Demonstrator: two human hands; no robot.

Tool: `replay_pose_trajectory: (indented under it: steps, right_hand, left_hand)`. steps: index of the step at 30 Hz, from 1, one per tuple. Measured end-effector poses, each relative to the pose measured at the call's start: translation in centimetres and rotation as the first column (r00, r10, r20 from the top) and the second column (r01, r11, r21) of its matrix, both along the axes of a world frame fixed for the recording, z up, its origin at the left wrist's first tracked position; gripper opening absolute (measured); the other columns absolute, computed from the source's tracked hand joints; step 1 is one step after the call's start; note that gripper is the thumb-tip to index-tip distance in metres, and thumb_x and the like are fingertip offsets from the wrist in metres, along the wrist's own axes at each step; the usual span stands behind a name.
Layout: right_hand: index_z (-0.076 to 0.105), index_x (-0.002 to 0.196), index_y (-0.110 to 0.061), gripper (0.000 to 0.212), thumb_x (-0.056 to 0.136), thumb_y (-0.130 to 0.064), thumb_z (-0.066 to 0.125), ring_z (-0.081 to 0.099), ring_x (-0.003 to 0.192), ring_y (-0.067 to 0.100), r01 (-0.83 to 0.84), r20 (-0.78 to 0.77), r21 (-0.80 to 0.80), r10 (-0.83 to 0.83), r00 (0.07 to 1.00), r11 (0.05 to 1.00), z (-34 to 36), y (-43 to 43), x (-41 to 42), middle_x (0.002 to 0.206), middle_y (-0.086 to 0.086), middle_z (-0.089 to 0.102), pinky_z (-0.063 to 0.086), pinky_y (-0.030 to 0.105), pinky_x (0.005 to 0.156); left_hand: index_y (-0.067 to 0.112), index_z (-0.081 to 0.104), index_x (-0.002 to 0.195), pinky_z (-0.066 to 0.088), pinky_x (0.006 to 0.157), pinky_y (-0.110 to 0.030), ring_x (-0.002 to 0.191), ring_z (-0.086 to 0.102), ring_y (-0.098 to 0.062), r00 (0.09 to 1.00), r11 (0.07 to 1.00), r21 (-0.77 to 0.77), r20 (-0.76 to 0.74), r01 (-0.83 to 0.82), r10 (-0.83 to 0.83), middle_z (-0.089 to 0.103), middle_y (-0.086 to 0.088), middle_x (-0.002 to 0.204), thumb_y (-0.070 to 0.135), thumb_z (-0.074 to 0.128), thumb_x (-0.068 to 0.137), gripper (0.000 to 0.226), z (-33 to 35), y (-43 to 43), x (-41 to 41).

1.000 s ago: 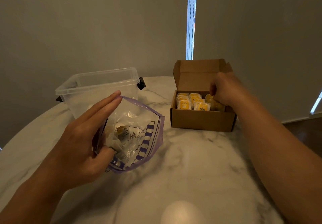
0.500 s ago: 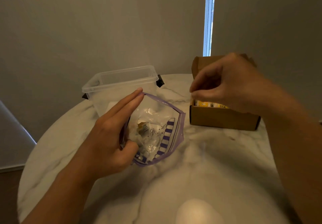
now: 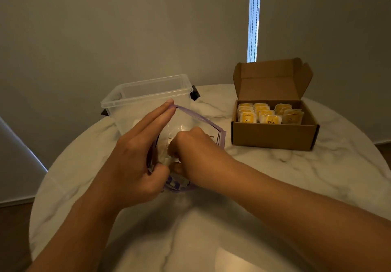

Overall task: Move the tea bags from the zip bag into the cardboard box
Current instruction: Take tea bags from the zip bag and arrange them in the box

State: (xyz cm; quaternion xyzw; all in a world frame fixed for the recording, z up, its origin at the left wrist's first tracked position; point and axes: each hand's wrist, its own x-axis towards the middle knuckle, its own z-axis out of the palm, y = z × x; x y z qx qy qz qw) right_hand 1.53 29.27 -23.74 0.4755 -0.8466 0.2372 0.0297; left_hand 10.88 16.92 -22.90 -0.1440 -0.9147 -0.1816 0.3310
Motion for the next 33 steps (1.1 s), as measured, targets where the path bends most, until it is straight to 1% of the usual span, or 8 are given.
replay_pose_trajectory:
  steps: [5,8,10,13,19,24,28,33]
  right_hand:
    - [0.071,0.098,-0.015,0.015,0.083,-0.013,0.074,0.063,0.078,0.027,0.026,-0.007,-0.015,-0.026,1.000,1.000,-0.7,-0.5,-0.4,0.093,0.009,0.063,0.058,0.040,0.076]
    - [0.071,0.092,-0.014,0.007,0.086,-0.011,0.070,0.061,0.075,0.025,0.048,0.008,-0.008,-0.048,0.999,0.999,-0.2,0.0,-0.6,0.084,0.006,0.059,0.057,0.037,0.074]
    - [0.072,0.093,-0.014,0.009,0.088,-0.010,0.065,0.062,0.080,0.025,0.057,-0.008,-0.014,-0.057,0.998,0.998,0.4,0.8,-0.6,0.085,0.006,0.063,0.056,0.037,0.077]
    - [0.071,0.096,-0.012,0.011,0.090,-0.011,0.061,0.061,0.089,0.025,0.050,-0.068,0.014,-0.049,0.996,0.999,1.2,2.4,-0.5,0.093,0.007,0.066,0.053,0.039,0.083]
    - [0.073,0.103,-0.018,0.017,0.086,-0.019,0.072,0.061,0.088,0.014,-0.075,-0.025,0.192,0.082,0.996,0.978,2.3,4.6,-0.1,0.097,-0.001,0.066,0.054,0.023,0.073]
    - [0.075,0.101,-0.016,0.014,0.088,-0.014,0.068,0.063,0.085,0.017,-0.091,-0.046,0.118,0.097,0.994,0.989,2.5,4.0,-0.4,0.094,0.002,0.069,0.057,0.034,0.077]
    - [0.071,0.110,-0.015,0.024,0.086,-0.011,0.069,0.061,0.090,0.019,-0.134,-0.056,0.158,0.145,0.988,0.978,1.7,2.3,-0.2,0.101,0.004,0.066,0.057,0.036,0.081]
    - [0.071,0.100,-0.010,0.014,0.087,-0.013,0.068,0.063,0.077,0.022,-0.189,-0.088,0.148,0.203,0.975,0.971,0.8,1.2,0.1,0.093,0.009,0.066,0.057,0.038,0.073]
  left_hand:
    - [0.007,0.034,0.152,0.042,0.110,-0.043,0.148,0.029,-0.013,1.000,1.000,0.003,0.008,0.002,-0.002,0.033,-0.001,0.159,0.021,0.047,0.071,0.083,0.0,0.1,0.0]
    - [0.007,0.035,0.151,0.047,0.105,-0.047,0.147,0.029,-0.012,1.000,1.000,0.008,0.011,0.000,0.000,0.034,-0.001,0.159,0.008,0.053,0.071,0.083,-0.1,0.1,0.0]
    - [0.007,0.035,0.151,0.047,0.104,-0.045,0.147,0.029,-0.011,1.000,1.000,0.011,0.012,-0.003,0.003,0.034,0.000,0.159,0.005,0.055,0.068,0.085,-0.1,0.1,0.0]
    - [0.007,0.035,0.151,0.050,0.100,-0.047,0.147,0.030,-0.010,1.000,1.000,0.005,0.006,0.003,-0.003,0.033,0.001,0.159,0.019,0.048,0.073,0.081,0.0,0.1,0.0]
    - [0.008,0.032,0.153,0.048,0.104,-0.049,0.147,0.029,-0.012,0.999,1.000,0.008,0.034,0.004,-0.005,0.031,0.001,0.160,0.015,0.052,0.072,0.083,-0.1,0.0,-0.1]
    - [0.008,0.033,0.152,0.052,0.099,-0.050,0.147,0.029,-0.011,0.999,1.000,0.022,0.038,0.006,-0.007,0.031,0.001,0.160,0.003,0.056,0.065,0.090,-0.1,0.0,-0.1]
    - [0.007,0.032,0.152,0.042,0.110,-0.042,0.148,0.028,-0.013,1.000,1.000,0.006,0.027,0.016,-0.017,0.031,0.000,0.160,0.010,0.053,0.069,0.086,-0.2,0.0,-0.2]
    - [0.007,0.033,0.152,0.031,0.117,-0.031,0.148,0.027,-0.013,0.999,1.000,-0.002,0.034,0.007,-0.007,0.032,-0.002,0.160,0.023,0.048,0.071,0.084,-0.2,0.1,-0.3]
